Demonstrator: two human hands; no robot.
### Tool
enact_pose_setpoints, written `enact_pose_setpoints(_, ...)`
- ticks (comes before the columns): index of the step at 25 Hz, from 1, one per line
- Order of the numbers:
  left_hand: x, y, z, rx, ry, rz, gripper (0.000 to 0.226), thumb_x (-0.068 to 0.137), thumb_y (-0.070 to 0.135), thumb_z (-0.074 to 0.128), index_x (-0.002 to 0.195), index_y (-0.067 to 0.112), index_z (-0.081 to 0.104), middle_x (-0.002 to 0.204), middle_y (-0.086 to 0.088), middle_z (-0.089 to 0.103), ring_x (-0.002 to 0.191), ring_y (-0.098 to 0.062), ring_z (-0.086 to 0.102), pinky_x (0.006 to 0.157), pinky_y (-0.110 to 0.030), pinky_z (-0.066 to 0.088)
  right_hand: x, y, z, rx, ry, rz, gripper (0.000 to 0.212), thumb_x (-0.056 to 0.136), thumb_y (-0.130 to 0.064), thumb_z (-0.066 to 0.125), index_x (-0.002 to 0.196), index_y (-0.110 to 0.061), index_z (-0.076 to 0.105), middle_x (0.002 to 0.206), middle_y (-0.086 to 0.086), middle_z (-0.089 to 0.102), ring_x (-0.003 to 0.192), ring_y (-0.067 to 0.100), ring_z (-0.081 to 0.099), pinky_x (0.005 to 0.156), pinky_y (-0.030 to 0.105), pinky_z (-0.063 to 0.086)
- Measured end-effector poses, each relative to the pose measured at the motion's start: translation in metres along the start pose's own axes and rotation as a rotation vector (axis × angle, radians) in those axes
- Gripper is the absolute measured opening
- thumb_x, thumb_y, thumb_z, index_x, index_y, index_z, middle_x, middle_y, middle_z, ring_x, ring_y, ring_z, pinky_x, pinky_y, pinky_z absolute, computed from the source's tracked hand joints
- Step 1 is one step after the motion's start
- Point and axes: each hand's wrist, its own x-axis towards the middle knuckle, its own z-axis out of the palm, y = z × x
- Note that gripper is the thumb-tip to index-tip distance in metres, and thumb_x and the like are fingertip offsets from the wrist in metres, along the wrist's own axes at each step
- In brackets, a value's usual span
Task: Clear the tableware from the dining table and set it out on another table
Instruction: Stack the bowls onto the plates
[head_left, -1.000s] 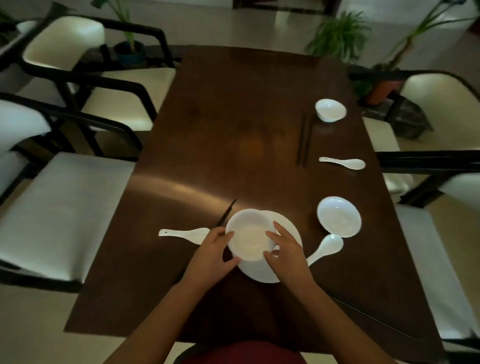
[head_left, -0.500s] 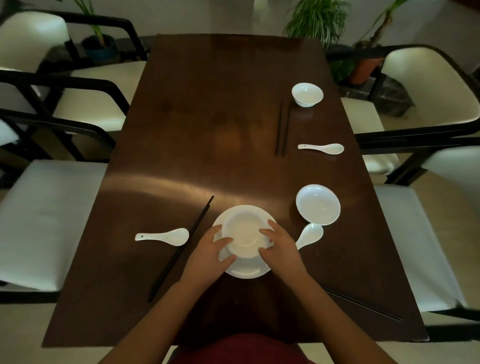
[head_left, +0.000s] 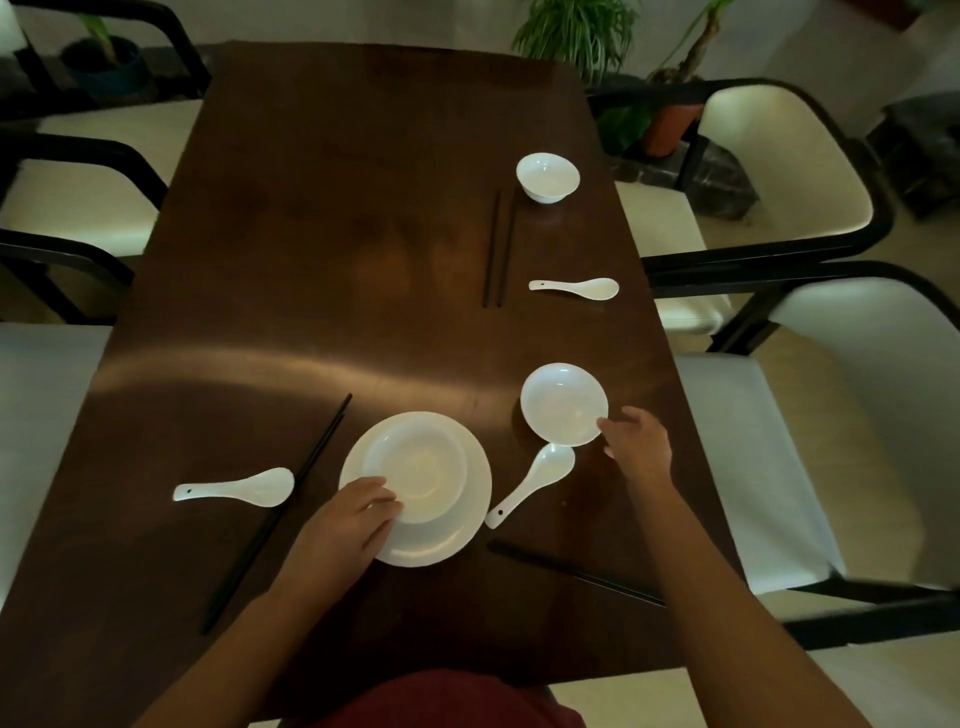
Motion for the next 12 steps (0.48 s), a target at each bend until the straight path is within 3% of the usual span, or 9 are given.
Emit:
enact_pose_setpoints(4,0.001,0.004,-0.001,0.007,-0.011,-0.021,0.030,0.064,0.002,0.082,0.091,0.011,0.075,0.103,-0.010,0.072,0.102,-0.026,0.066,0.080,-0.043,0.054,0.015,0.003,0.009,0.180,-0.105,0.077,0.030,0.080,-0.003,0.065,0.110,-0.007,0.063,0.109,0.013,0.067,0.071,0.015,0.063,0.056,0.022,0.053)
enact_pose_setpoints(8,0.000,0.004,0.000,-0.008,0.014,-0.022,0.029,0.063,0.000,0.081,0.090,0.009,0.075,0.102,-0.011,0.072,0.102,-0.026,0.066,0.080,-0.044,0.054,0.016,0.005,0.010,0.264,-0.093,0.094,0.028,0.079,0.004,0.064,0.105,-0.005,0.064,0.108,0.015,0.066,0.080,0.021,0.064,0.061,0.027,0.055)
enact_pose_setpoints(12,0.001,0.010,-0.004,-0.019,0.031,0.014,0.029,0.063,0.000,0.081,0.089,0.007,0.075,0.098,-0.010,0.073,0.100,-0.026,0.067,0.078,-0.042,0.055,0.004,-0.015,-0.002,0.302,-0.045,-0.011,0.028,0.081,0.001,0.063,0.108,-0.006,0.064,0.105,0.009,0.066,0.084,0.020,0.062,0.064,0.027,0.056)
